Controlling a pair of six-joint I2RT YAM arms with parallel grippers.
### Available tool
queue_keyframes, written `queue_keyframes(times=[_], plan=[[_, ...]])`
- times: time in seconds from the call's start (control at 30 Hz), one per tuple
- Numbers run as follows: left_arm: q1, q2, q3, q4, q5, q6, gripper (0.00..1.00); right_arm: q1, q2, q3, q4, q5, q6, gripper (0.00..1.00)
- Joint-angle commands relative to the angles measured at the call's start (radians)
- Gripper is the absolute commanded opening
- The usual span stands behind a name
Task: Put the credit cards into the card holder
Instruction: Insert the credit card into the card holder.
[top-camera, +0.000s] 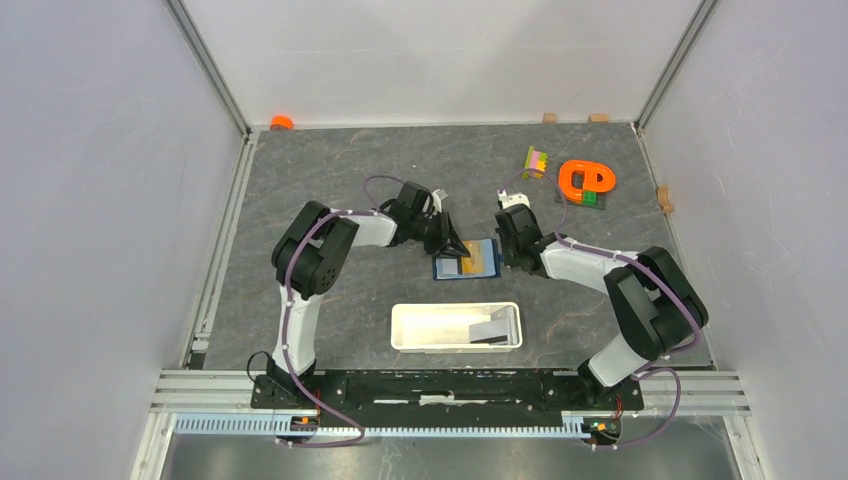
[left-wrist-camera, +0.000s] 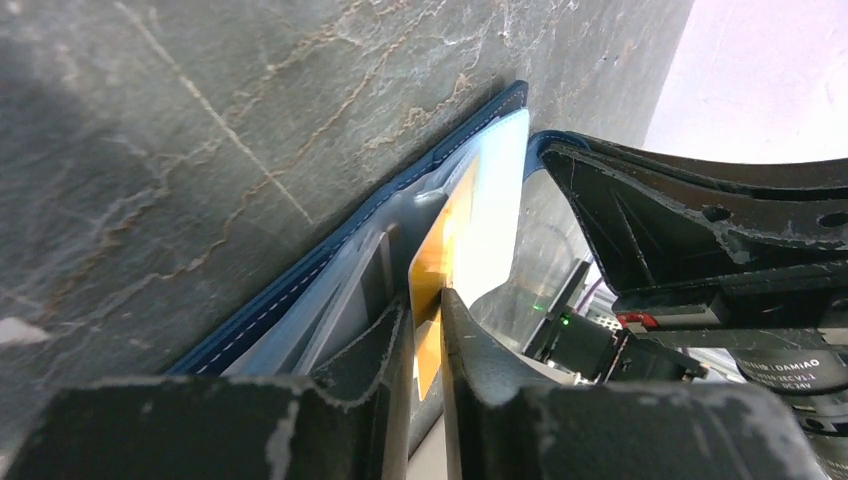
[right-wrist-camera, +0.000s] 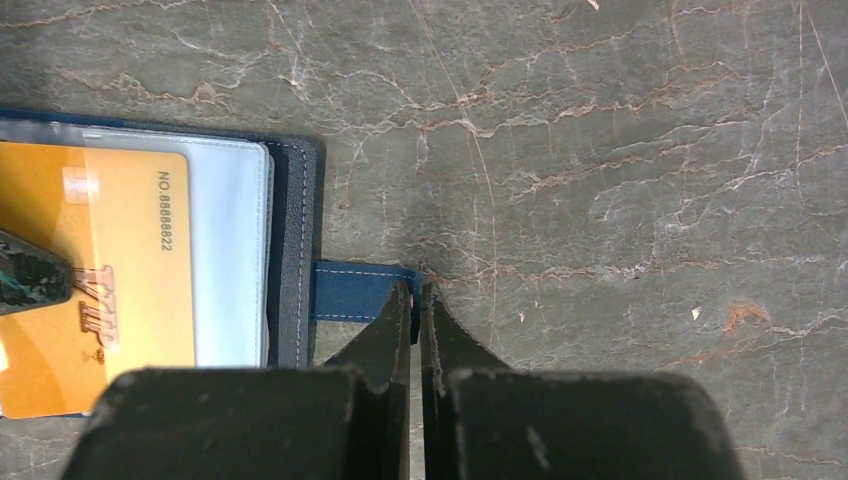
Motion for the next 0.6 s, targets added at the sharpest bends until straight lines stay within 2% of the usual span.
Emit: queue_keyframes(times=[0.0, 0.13, 0.37, 0.57], plan=[[-0.028, -0.02, 0.04, -0.129, -0.092, 0.091, 0.24, 0.003, -0.014, 0.027, 0.013, -0.017, 0.012, 0.0], [-0.028, -0.039, 0.068, -0.195, -0.138, 0.127, 0.29, 0.002, -0.026, 0.022, 0.011, -0.015, 0.011, 0.0], [-0.029, -0.119, 0.124, -0.351, -0.233, 0.215, 0.5, 0.002, -0.053, 0.006, 0.01, -0.002, 0.007, 0.0], [-0.029, -0.186, 0.127, -0.41, -0.268, 0.247, 0.55, 0.001, -0.065, -0.001, 0.011, -0.003, 0.008, 0.0]])
